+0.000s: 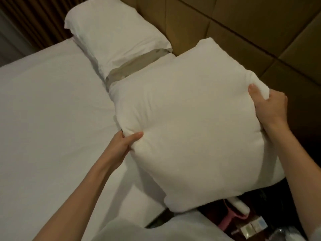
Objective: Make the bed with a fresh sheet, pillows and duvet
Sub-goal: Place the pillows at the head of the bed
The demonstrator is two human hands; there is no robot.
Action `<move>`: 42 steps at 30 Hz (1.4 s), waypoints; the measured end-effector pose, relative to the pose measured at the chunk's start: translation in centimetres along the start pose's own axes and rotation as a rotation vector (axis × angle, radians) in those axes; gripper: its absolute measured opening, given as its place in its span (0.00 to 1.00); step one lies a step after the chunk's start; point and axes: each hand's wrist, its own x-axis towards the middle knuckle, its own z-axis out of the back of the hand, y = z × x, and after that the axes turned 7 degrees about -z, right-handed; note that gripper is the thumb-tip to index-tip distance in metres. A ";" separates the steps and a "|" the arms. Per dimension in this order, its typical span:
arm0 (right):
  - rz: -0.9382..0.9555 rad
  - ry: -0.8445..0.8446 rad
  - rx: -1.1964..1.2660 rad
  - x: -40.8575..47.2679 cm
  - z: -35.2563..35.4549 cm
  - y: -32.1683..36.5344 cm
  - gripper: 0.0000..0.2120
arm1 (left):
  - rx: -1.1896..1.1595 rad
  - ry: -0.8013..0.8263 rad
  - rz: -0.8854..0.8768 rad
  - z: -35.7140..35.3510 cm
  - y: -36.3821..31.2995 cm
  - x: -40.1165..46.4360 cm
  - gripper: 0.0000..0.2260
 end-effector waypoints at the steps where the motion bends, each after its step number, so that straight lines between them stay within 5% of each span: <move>1: 0.010 0.010 0.013 2.2 -0.8 0.3 0.21 | -0.005 -0.039 0.003 -0.5 -0.6 1.6 0.19; 9: 0.126 0.158 0.008 19.9 -9.2 6.6 0.25 | -0.064 -0.245 -0.047 -2.5 -6.2 13.4 0.15; 15: -0.012 0.454 -0.353 25.5 -18.2 6.4 0.32 | 0.037 -0.411 0.025 -2.6 -3.6 20.7 0.37; 21: 0.214 0.202 -0.394 20.6 -18.6 1.8 0.30 | 0.035 -0.457 0.173 -4.5 0.6 19.2 0.42; 26: 0.166 0.054 -0.425 16.3 -16.1 -1.8 0.24 | -0.045 -0.198 0.295 -4.2 4.3 15.9 0.42; 29: -0.072 -0.151 -0.303 11.3 -14.5 -5.0 0.24 | -0.033 -0.111 0.340 -5.1 6.9 13.4 0.47; 32: -0.714 -0.313 0.053 5.4 -13.2 -8.4 0.34 | -0.048 -0.003 0.312 -6.2 8.2 11.2 0.45; 35: -1.279 -0.056 0.873 0.4 -13.1 -10.9 0.38 | 0.006 0.015 0.281 -6.6 7.8 9.7 0.29; 37: -1.348 0.218 1.182 -2.1 -13.3 -11.7 0.36 | 0.099 -0.010 0.223 -6.3 7.3 8.6 0.21; 42: -1.080 0.338 1.059 -3.2 -11.0 -9.8 0.19 | 0.113 -0.014 0.165 -6.7 5.6 5.8 0.08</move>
